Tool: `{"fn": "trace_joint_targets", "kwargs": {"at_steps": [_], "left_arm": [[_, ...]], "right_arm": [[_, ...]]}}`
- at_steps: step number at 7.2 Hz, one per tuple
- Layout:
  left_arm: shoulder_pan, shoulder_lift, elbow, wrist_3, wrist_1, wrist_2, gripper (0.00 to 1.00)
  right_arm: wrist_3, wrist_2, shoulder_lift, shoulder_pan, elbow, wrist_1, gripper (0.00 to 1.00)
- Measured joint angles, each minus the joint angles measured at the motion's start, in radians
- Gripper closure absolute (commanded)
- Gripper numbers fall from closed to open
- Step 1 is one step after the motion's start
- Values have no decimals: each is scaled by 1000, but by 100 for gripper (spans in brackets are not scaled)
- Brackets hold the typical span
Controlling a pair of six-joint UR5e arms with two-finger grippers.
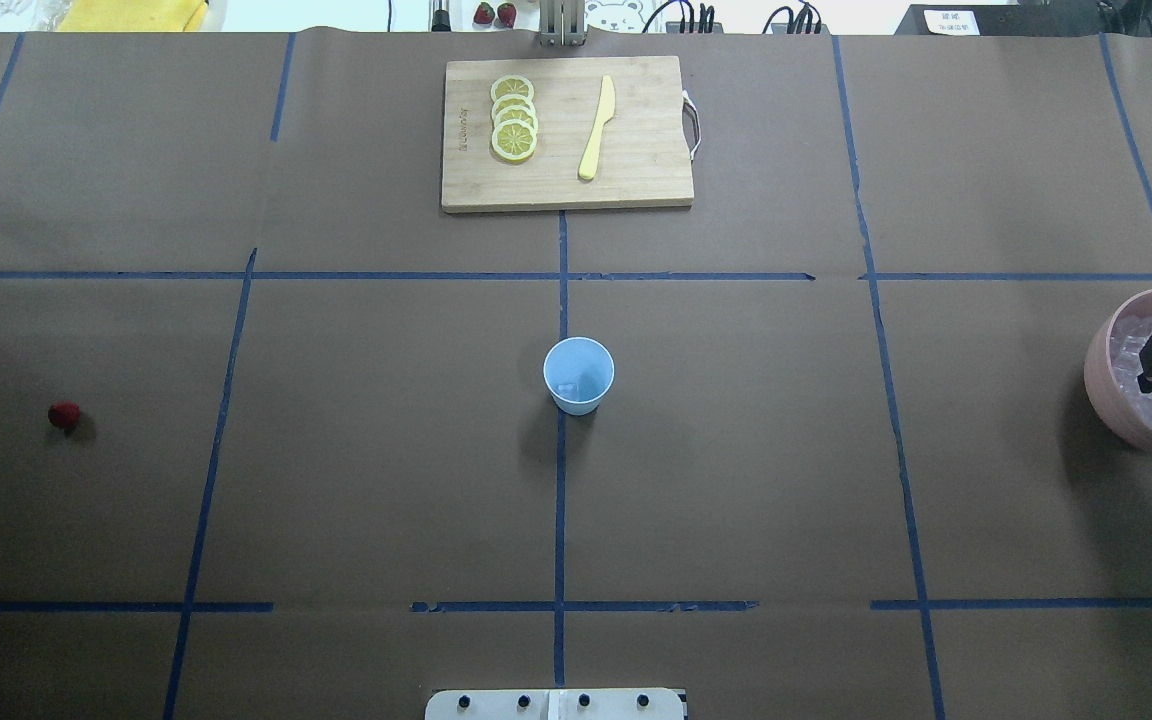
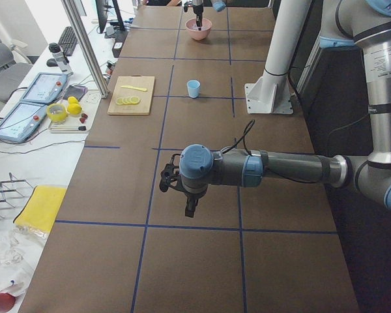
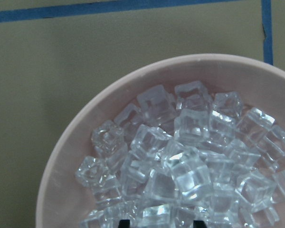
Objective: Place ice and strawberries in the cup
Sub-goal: 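Lower the right gripper into the bowl and grasp an ice cube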
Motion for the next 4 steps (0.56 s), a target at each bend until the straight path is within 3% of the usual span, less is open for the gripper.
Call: {"fn": "trace_joint_targets", "kwargs": {"at_steps": [1, 2, 4], "left_arm": [[0, 0, -2, 0, 0, 0, 0], [0, 0, -3, 0, 0, 0, 0], [0, 1, -4, 0, 1, 0, 0]], "right_arm": [[-1, 0, 0, 0, 1, 0, 94], [-2, 0, 0, 0, 3, 1, 100], [-2, 1, -1, 2, 14, 1, 100]]}}
